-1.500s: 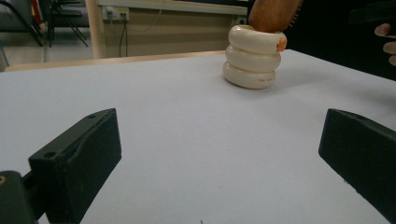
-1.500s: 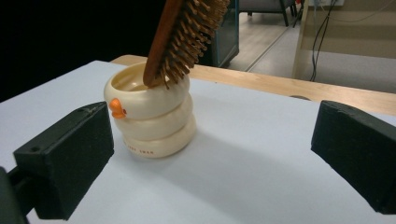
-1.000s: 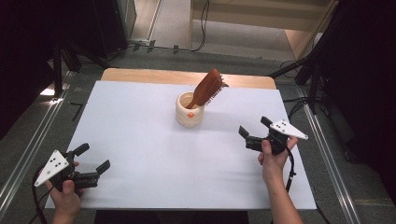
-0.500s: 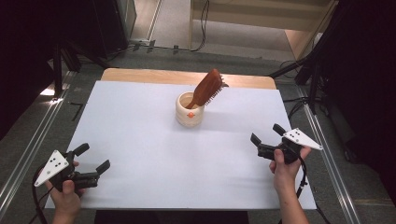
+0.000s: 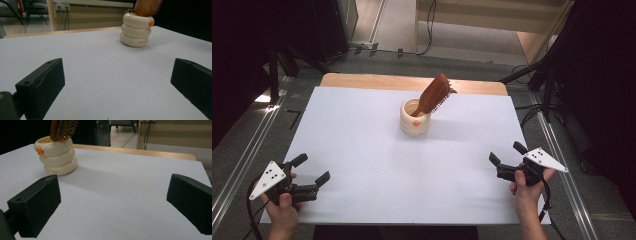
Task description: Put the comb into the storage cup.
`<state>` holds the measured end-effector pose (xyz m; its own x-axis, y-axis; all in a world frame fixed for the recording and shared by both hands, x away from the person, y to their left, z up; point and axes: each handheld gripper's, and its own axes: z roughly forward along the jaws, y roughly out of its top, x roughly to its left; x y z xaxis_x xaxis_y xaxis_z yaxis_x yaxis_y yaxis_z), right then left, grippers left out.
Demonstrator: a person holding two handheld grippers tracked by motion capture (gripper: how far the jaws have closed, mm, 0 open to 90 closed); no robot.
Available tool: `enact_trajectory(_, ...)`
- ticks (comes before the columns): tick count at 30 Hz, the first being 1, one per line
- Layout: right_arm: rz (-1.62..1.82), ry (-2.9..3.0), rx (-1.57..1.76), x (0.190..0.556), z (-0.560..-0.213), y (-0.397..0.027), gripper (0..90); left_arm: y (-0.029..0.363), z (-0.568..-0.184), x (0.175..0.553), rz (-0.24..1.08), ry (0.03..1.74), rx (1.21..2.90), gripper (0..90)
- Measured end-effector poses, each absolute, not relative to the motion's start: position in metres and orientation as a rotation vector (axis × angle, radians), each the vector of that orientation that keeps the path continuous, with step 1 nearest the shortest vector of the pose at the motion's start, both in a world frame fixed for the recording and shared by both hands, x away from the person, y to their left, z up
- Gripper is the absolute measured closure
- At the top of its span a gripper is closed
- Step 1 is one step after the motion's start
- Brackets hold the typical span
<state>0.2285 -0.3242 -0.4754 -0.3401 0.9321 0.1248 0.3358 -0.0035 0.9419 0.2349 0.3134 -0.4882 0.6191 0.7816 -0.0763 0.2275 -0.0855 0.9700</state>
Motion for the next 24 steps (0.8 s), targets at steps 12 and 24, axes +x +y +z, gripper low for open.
enact_trajectory(12,1.342,1.706,1.342,0.208,-0.492,-0.336,0.0,0.313,-0.488,0.235,0.569,0.852,1.631,0.0)
enact_trajectory(24,1.343,1.678,1.357,0.187,-0.504,-0.356,0.0,0.313,-0.488,0.234,0.575,0.855,1.629,0.0)
